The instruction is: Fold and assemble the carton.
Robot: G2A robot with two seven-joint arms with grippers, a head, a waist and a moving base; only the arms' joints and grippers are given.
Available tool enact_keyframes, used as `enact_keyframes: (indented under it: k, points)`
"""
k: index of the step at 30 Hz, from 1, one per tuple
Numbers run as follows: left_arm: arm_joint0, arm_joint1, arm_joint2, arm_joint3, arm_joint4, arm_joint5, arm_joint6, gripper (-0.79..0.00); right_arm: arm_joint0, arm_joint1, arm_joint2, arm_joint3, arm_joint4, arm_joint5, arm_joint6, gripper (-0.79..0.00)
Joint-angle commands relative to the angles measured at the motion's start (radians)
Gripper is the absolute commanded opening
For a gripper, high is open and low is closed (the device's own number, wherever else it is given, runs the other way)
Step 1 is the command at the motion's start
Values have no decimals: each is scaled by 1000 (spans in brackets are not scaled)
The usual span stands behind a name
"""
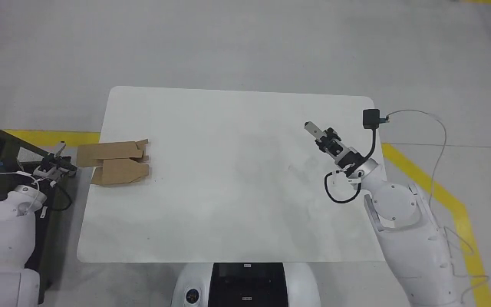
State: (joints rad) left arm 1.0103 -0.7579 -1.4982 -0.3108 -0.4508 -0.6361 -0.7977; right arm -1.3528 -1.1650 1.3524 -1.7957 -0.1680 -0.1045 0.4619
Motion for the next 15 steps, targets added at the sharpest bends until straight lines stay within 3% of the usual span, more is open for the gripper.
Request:
enact_keyframes:
  k: [1, 10, 12, 14, 15]
  points:
    - [-5, -4, 3, 11, 2, -8, -19, 0, 0, 0, 0, 0, 0, 0, 0, 0]
    - [-27, -14, 3, 37, -5, -50, -90, 0, 0, 0, 0, 0, 0, 0, 0, 0]
    - [-33, -14, 5, 38, 6, -51, -89, -135, 0, 0, 0, 0, 0, 0, 0, 0]
    - [-39, -16, 9, 39, 17, -51, -85, -332, 0, 0, 0, 0, 0, 0, 0, 0]
    - [-41, -18, 11, 39, 22, -51, -88, -366, 0, 0, 0, 0, 0, 0, 0, 0]
